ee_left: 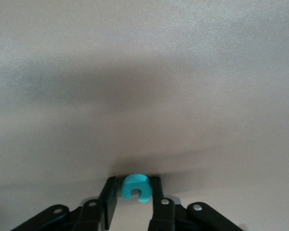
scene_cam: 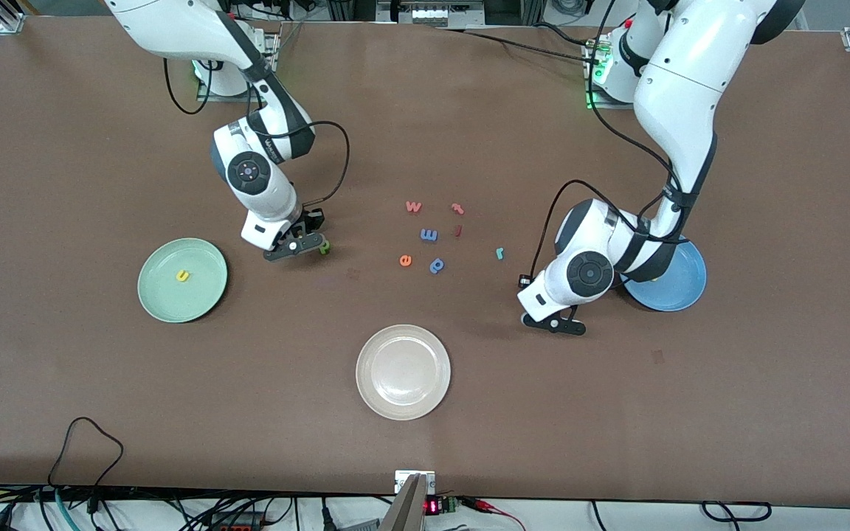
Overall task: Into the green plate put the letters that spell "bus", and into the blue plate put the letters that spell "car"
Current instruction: 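Grasp the yellow s with the right gripper while the left gripper grasps cyan letter, then release the yellow s on the green plate while the left gripper releases on blue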
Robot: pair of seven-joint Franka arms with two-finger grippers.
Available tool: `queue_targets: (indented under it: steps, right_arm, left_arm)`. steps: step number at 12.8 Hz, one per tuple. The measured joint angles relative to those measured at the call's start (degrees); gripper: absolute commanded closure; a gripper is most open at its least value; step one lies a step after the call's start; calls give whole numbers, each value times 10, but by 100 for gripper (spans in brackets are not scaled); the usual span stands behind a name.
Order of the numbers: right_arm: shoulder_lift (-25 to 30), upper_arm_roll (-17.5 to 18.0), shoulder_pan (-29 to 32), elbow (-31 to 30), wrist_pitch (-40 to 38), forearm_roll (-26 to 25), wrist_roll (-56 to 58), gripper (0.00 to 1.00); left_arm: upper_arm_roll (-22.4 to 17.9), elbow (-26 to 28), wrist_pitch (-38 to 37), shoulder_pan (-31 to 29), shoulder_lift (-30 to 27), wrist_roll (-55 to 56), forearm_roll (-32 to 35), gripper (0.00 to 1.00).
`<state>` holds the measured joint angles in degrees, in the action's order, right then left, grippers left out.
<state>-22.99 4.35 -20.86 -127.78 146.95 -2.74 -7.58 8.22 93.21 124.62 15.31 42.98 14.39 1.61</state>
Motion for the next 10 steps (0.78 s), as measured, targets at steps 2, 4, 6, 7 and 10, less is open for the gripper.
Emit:
queue_targets:
  steps: [2, 4, 6, 7, 10]
  right_arm:
    - [19, -8, 44, 6, -2, 0, 37, 88]
    - [40, -13, 108, 8, -7, 0, 85, 88]
    - [46, -14, 168, 9, -10, 0, 127, 83]
    - [45, -15, 190, 10, -11, 0, 138, 77]
    - [36, -16, 207, 10, -12, -6, 143, 0]
  left_arm:
    - [0, 0, -1, 0, -1, 0, 1, 82]
    - [0, 0, -4, -1, -2, 0, 1, 83]
    - [-6, -3, -34, -13, -12, 2, 1, 81]
    - [-10, -5, -66, -34, -25, 1, 1, 81]
    - [-10, -2, -166, -139, -75, -42, 1, 81]
